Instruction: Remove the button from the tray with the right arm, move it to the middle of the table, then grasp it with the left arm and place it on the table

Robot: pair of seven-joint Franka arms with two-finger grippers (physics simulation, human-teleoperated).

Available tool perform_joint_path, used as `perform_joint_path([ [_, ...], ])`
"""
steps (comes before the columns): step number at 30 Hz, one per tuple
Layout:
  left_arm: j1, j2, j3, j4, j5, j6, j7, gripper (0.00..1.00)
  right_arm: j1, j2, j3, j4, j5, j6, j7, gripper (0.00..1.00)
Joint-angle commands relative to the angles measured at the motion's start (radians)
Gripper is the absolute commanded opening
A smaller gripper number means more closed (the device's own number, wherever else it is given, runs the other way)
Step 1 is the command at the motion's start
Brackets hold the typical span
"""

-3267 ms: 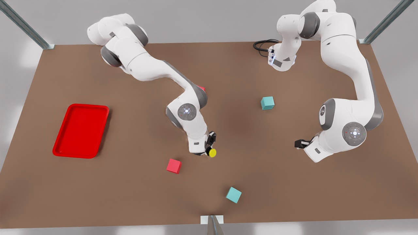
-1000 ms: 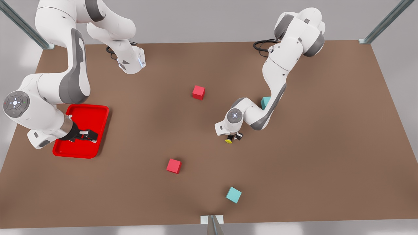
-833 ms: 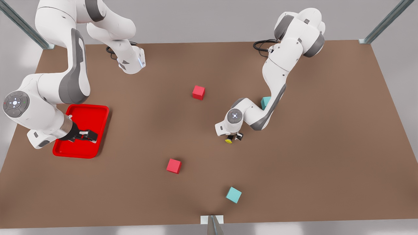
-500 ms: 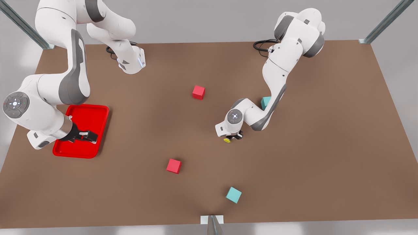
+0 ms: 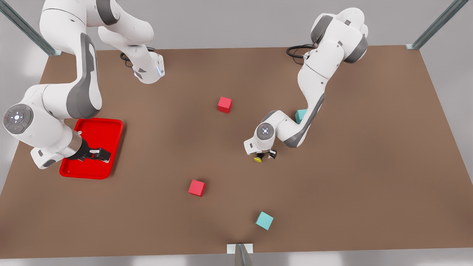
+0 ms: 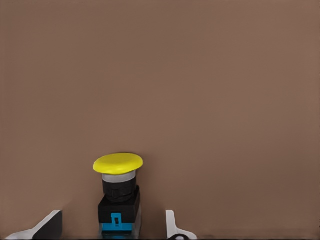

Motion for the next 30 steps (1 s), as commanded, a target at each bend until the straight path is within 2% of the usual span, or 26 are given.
perform_joint_path([
  [1, -0.003, -0.009, 0.002, -0.014, 0.007, -0.02, -0.065, 1.0, 0.0, 0.0, 0.0, 0.002, 0.0, 0.0, 0.007, 1.0],
  [6, -0.008, -0.025, 0.003, -0.077, 0.023, -0.007, -0.095, 1.0, 0.002, 0.0, 0.001, 0.002, 0.002, 0.0, 0.007, 1.0],
  [23, -0.009, -0.003, 0.003, -0.063, 0.023, 0.106, -0.101, 1.0, 0.002, 0.0, 0.0, 0.002, 0.002, 0.001, 0.007, 1.0],
  [24, -0.009, -0.002, 0.005, -0.063, 0.023, 0.106, -0.102, 0.96, 0.002, 0.0, 0.0, 0.002, 0.002, 0.001, 0.007, 1.0],
  [25, -0.009, -0.003, 0.003, -0.063, 0.023, 0.103, -0.107, 0.86, 0.0, 0.0, 0.001, 0.002, 0.002, 0.001, 0.007, 1.0],
  [26, -0.009, -0.005, 0.003, -0.063, 0.023, 0.098, -0.108, 0.71, 0.002, 0.0, 0.0, 0.002, 0.002, 0.001, 0.007, 1.0],
  [27, -0.009, -0.006, 0.003, -0.063, 0.023, 0.097, -0.111, 0.63, 0.002, 0.0, 0.001, 0.002, 0.002, 0.001, 0.007, 1.0],
  [29, -0.009, -0.005, 0.003, -0.063, 0.023, 0.098, -0.111, 0.53, 0.002, 0.0, 0.001, 0.002, 0.002, 0.001, 0.007, 1.0],
  [30, -0.008, -0.003, 0.003, -0.062, 0.021, 0.101, -0.111, 0.52, 0.002, 0.0, 0.0, 0.002, 0.002, 0.001, 0.007, 1.0],
])
